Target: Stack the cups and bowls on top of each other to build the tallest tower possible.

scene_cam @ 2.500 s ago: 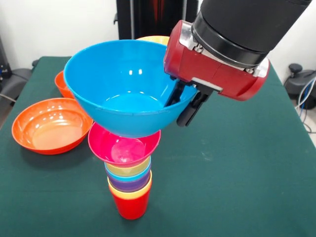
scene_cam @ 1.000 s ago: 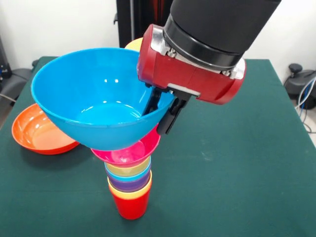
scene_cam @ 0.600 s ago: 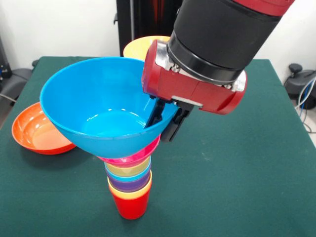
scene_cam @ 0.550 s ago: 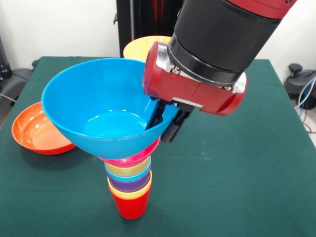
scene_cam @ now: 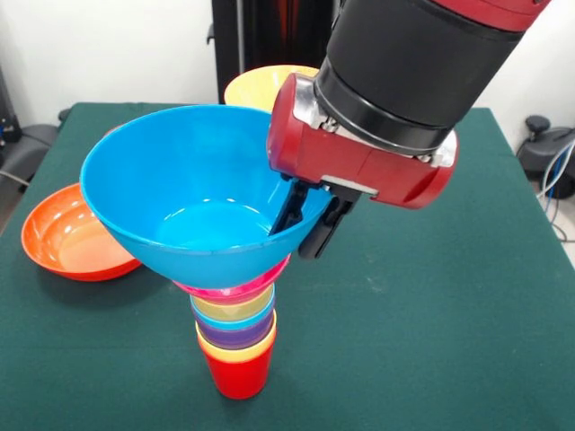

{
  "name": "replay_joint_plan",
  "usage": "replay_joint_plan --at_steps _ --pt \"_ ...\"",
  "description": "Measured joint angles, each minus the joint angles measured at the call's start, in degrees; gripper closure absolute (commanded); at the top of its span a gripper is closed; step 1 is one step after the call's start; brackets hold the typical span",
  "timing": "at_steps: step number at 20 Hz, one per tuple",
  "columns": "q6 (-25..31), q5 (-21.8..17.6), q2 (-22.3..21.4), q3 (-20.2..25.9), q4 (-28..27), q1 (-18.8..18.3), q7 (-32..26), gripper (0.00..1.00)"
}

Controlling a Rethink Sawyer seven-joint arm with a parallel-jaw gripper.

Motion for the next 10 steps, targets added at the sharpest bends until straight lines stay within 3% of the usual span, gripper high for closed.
replay_joint_plan --at_steps 10 --pt "-2.5 -0.1 -0.9 0.0 1.0 0.9 0.0 1.0"
